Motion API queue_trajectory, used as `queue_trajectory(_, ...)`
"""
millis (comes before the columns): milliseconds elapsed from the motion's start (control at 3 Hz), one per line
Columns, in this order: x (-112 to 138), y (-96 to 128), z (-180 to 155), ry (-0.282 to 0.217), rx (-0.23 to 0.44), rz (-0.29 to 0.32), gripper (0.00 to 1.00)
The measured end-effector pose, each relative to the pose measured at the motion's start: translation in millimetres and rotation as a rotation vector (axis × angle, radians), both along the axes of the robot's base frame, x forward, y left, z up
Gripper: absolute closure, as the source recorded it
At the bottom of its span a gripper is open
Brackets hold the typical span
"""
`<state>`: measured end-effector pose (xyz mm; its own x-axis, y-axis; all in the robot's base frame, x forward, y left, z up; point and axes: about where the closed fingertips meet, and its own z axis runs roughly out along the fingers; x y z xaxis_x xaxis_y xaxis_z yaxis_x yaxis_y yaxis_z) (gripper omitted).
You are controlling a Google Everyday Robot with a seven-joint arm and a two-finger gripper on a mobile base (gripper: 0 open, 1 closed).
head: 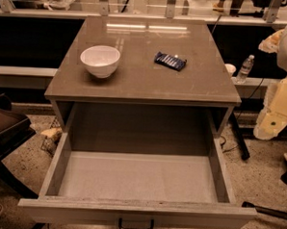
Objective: Close top drawer
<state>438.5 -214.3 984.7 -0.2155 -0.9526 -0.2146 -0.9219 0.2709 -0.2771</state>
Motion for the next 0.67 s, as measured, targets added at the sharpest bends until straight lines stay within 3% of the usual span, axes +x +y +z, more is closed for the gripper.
queue_trajectory(333,0.0,0.0,0.0,0.000,0.000,0.000,0.00)
queue_trajectory(667,-1.8,-1.8,-0.1,-0.009,0.003,-0.005,0.20)
